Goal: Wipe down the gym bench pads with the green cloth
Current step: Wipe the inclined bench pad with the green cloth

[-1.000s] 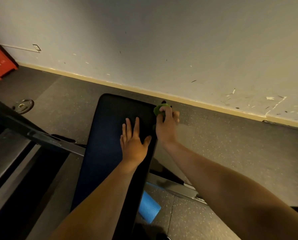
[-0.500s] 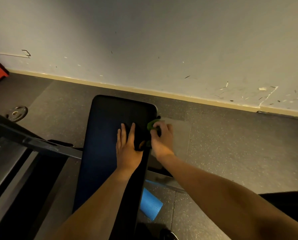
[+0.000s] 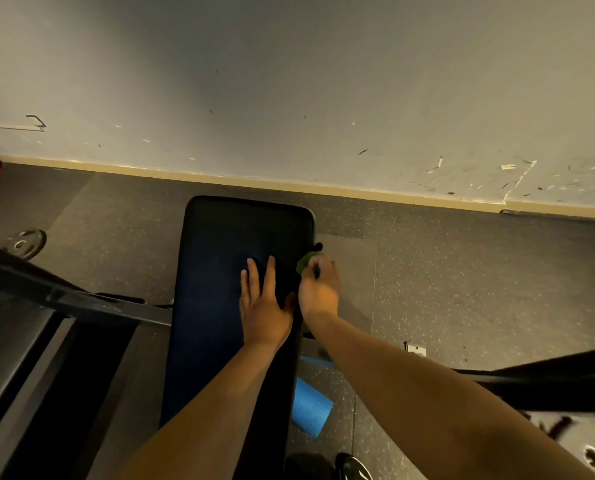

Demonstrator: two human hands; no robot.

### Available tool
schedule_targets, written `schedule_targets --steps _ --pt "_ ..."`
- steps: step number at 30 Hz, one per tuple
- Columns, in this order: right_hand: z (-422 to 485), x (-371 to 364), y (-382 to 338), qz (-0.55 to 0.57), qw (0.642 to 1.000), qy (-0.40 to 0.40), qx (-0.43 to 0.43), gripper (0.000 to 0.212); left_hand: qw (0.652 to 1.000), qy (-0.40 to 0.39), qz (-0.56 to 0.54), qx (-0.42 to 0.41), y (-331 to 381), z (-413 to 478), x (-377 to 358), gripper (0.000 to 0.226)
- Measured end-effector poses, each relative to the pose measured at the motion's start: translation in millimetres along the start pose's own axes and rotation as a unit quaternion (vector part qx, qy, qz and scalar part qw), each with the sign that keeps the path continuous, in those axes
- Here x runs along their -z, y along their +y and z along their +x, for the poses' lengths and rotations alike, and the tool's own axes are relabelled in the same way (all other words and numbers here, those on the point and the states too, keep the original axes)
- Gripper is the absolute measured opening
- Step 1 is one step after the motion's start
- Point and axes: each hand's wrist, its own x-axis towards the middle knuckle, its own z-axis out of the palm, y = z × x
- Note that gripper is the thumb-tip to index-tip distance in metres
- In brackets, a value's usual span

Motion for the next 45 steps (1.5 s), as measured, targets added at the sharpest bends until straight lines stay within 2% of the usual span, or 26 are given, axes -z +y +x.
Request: schedule_targets --steps 5,7,9,11,13,15,17,23,25,31,38,42,45 --pt "-30.9 7.1 22.9 -0.045 0.998 -0.039 -0.017 0.024 0.998 -0.055 0.024 -0.01 -6.4 -9.0 8.0 0.092" --pt "-35.8 13.3 23.8 -0.101 0.993 -0.062 0.008 0.022 0.998 -0.061 0.025 -0.005 -6.0 -11.4 7.5 0.095" --pt "-26.7 19.8 12.8 -0.121 0.99 -0.037 0.054 0.021 0.997 -0.059 0.046 -0.007 -7.0 -12.3 7.0 0.096" --pt "-8.8 21.0 -10.0 -0.086 0.993 -0.002 0.081 0.015 0.996 -0.057 0.07 -0.017 -12.6 -13.4 7.0 0.096" --pt "15.6 13.6 -33.8 -0.043 0.998 0.02 0.04 0.006 0.994 -0.069 0.082 -0.023 -16.9 -14.1 6.8 0.095" --pt "35.4 -1.3 -45.9 -0.036 0.998 0.046 -0.011 0.016 0.993 -0.073 0.086 -0.03 -20.2 -15.6 5.9 0.094" --pt "37.1 -13.8 -42.9 -0.033 0.997 0.061 -0.021 0.019 0.994 -0.06 0.088 -0.041 -22.7 -17.7 4.6 0.093" --pt "-1.2 -21.5 0.1 -0.047 0.989 0.111 0.086 0.018 0.993 -0.038 0.081 -0.074 -33.1 -17.4 -0.6 0.09" --pt "-10.5 -21.4 6.9 -0.038 0.991 0.105 0.079 0.017 0.993 -0.034 0.078 -0.085 -38.1 -18.4 -1.6 0.09" --pt "-49.3 -19.8 38.7 -0.005 0.998 0.053 -0.021 0.016 0.99 -0.058 0.075 -0.1 -48.4 -19.4 -0.2 0.091" --pt "-90.6 -12.0 68.2 -0.008 0.997 0.042 -0.062 0.021 0.989 -0.06 0.059 -0.125 -56.2 -21.0 0.8 0.09" --pt "-68.1 -4.2 38.4 0.054 0.995 0.063 -0.055 0.009 0.988 -0.056 0.075 -0.125 -57.3 -24.7 1.2 0.089" --pt "-37.9 -4.1 4.8 0.076 0.994 0.074 -0.006 0.019 0.985 -0.041 0.105 -0.133 -65.7 -33.3 -3.0 0.086"
